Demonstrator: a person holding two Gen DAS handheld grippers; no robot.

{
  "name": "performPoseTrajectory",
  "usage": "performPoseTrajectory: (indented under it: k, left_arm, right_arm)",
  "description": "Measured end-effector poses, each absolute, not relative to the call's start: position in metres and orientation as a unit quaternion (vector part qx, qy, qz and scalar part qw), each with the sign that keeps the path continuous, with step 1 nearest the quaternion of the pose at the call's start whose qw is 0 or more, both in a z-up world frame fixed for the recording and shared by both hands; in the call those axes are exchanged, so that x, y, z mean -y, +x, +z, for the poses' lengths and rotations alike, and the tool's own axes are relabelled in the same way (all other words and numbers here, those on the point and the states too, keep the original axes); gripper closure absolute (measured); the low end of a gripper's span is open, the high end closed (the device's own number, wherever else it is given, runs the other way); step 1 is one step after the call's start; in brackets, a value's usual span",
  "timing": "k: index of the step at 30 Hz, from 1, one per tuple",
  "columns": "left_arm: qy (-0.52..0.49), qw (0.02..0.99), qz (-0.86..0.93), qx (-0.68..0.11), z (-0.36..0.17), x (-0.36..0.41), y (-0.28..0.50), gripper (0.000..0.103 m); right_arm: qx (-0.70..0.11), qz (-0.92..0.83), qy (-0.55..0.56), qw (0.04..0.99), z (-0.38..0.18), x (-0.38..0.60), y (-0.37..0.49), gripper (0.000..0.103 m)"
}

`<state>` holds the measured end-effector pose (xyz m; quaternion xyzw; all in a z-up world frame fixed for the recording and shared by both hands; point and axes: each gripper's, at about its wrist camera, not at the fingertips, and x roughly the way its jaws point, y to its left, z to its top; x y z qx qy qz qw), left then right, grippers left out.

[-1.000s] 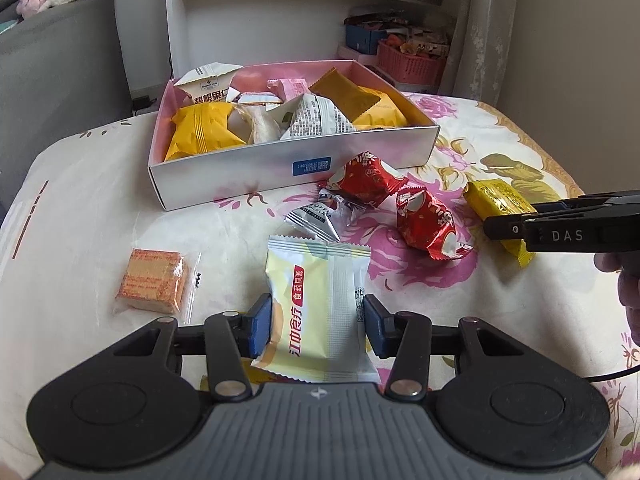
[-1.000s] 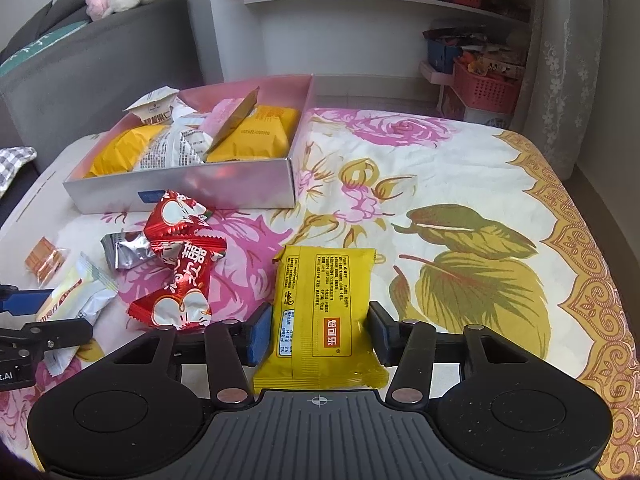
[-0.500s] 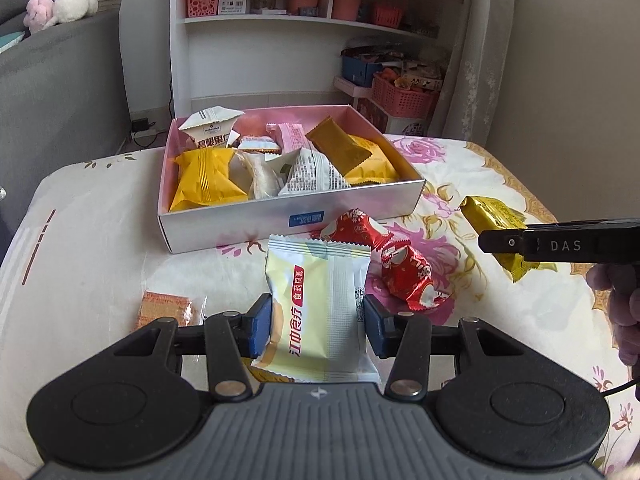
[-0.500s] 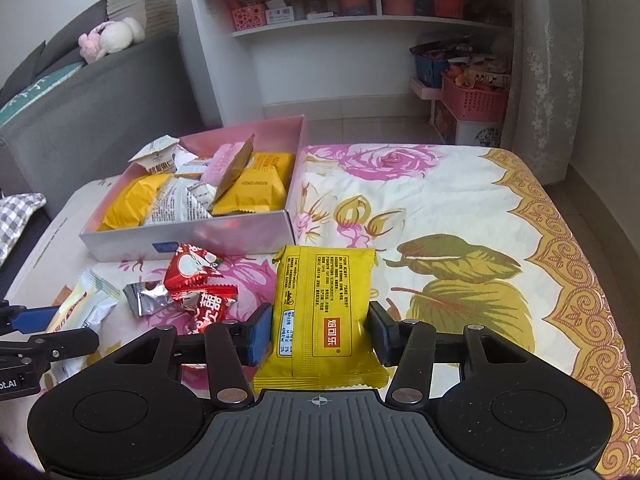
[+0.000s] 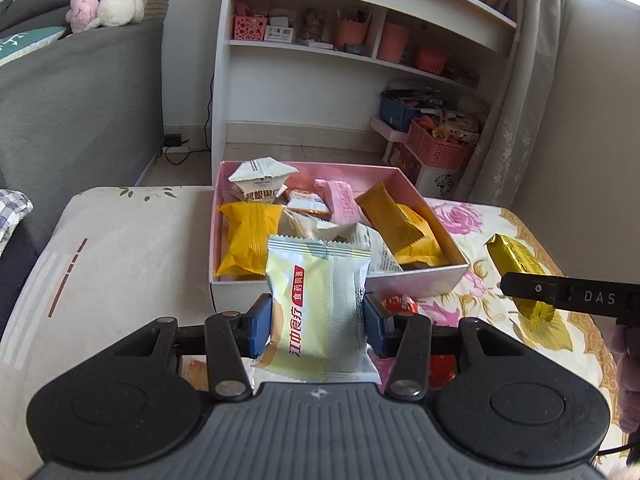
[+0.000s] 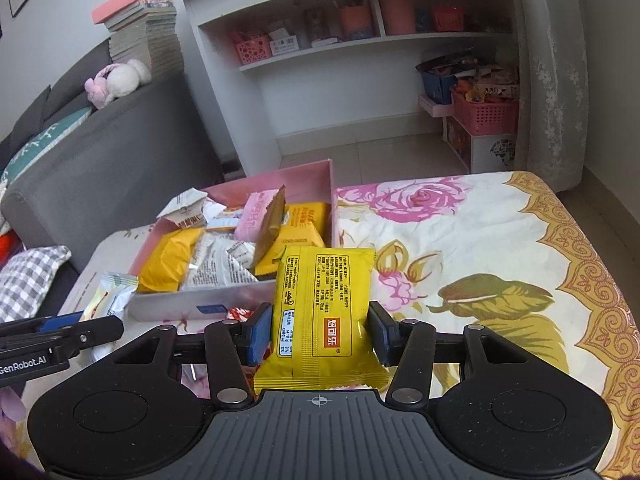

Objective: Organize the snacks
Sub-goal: 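Carry the pale green pack and yellow pack over the pink box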

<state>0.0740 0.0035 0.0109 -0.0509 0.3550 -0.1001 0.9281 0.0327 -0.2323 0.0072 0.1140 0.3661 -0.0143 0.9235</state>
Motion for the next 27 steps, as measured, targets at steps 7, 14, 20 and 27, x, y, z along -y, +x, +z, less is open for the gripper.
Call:
performPoseTrajectory:
  k: [7,14,20,27]
  left_arm:
    - [-0.082,0.935,-0.072,-0.338,0.003,-0.014,0.101,0.059]
    - [-0.090,0.938,-0.068,-0.327,-0.007,-0.012,0.120,0.059]
    - [-0.090,0.938,-0.070,-0.328,-0.016,-0.009,0.127,0.059]
    - [-0.079,0.939,-0.072,-0.327,-0.023,-0.002,0.135,0.059]
  right_arm:
    - [-0.350,-0.011,0.160,0.923,0.009,0.221,0.061,0.054]
    - [-0.346,0.001,0.182,0.920,0.002,0.208,0.089,0.054]
    - [-0.340,0.008,0.179,0.923,-0.005,0.202,0.109,0.054]
    - [-0.348,0.004,0.176,0.921,-0.018,0.199,0.125,0.053]
